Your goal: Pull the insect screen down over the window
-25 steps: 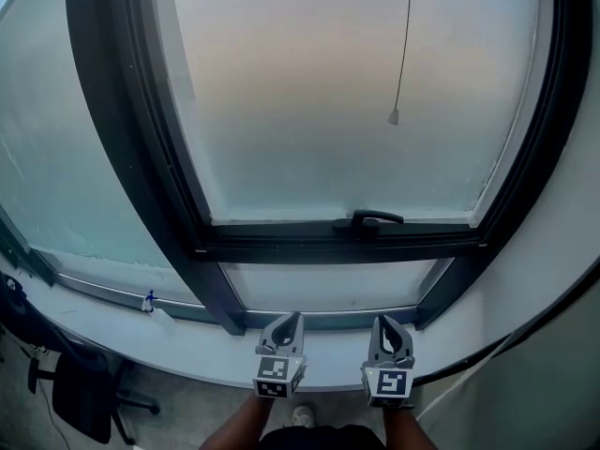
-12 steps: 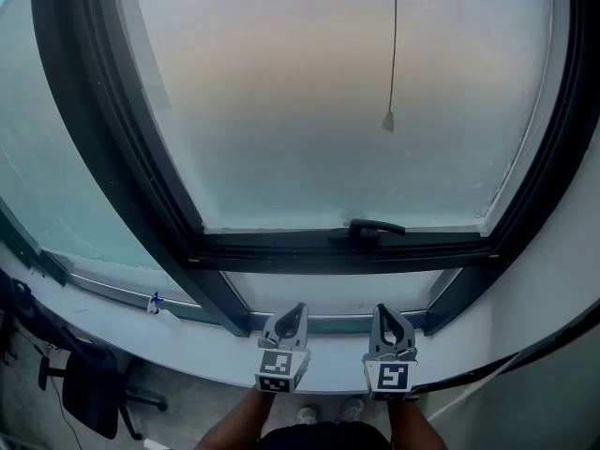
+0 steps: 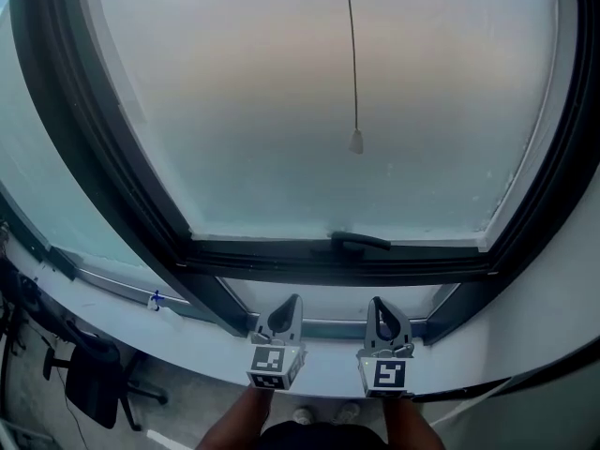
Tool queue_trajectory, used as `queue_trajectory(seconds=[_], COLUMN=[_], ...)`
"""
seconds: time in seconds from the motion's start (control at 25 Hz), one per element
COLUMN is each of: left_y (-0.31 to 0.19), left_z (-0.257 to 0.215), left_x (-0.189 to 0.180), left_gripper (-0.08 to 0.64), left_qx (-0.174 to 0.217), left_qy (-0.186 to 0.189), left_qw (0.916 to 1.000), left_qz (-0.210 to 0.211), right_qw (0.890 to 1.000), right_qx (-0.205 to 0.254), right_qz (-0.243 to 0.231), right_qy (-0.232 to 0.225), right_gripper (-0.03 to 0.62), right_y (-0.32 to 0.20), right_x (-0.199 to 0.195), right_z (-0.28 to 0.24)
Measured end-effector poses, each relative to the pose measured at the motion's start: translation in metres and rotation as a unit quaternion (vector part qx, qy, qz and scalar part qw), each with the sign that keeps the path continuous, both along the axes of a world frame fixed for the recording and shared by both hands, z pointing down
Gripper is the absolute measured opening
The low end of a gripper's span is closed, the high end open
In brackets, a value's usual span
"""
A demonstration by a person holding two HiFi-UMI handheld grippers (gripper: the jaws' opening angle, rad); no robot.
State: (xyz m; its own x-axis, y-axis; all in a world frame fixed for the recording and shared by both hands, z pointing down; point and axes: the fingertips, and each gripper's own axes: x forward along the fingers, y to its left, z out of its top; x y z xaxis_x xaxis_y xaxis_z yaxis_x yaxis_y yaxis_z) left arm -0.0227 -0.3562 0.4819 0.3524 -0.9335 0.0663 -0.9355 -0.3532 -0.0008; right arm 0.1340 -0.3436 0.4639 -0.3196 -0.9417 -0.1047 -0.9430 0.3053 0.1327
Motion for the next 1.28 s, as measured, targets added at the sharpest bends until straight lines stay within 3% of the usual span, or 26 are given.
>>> queue_trajectory(seconds=[0.28, 0.6, 0.88, 1.08, 1.28], left_y=[-0.01, -0.029, -0.046, -0.063, -0.075], left_z=[-0.023, -0.061, -0.126, -0.165, -0.203], left_x=[0.003, -0.002, 0.008, 0.005, 0.004], left_gripper=[0.0, 0.0, 0.0, 0.0, 0.0], left_qx=[0.028, 0.068, 0.143, 0.197, 0.222], left_qy=[-0.004, -0.008, 0.02, -0.01, -0.009], left_qw=[0.9996, 0.9976, 0.9885, 0.9792, 0.9738], left_qz=[-0.003, 0.015, 0.045, 0.048, 0.05], right_qw=[1.0, 0.998, 0.989, 0.981, 0.971], right_qx=[0.023, 0.064, 0.143, 0.19, 0.234], right_qz=[-0.005, 0.028, 0.037, 0.041, 0.044], right_qy=[-0.007, 0.005, 0.003, 0.004, 0.008], right_gripper=[0.002, 0.002, 0.003, 0.003, 0.002], right_y=[-0.01, -0.022, -0.031, -0.038, -0.04], right_x=[-0.002, 0.003, -0.005, -0.009, -0.012], right_z=[-0.02, -0.063, -0.124, -0.167, -0.208])
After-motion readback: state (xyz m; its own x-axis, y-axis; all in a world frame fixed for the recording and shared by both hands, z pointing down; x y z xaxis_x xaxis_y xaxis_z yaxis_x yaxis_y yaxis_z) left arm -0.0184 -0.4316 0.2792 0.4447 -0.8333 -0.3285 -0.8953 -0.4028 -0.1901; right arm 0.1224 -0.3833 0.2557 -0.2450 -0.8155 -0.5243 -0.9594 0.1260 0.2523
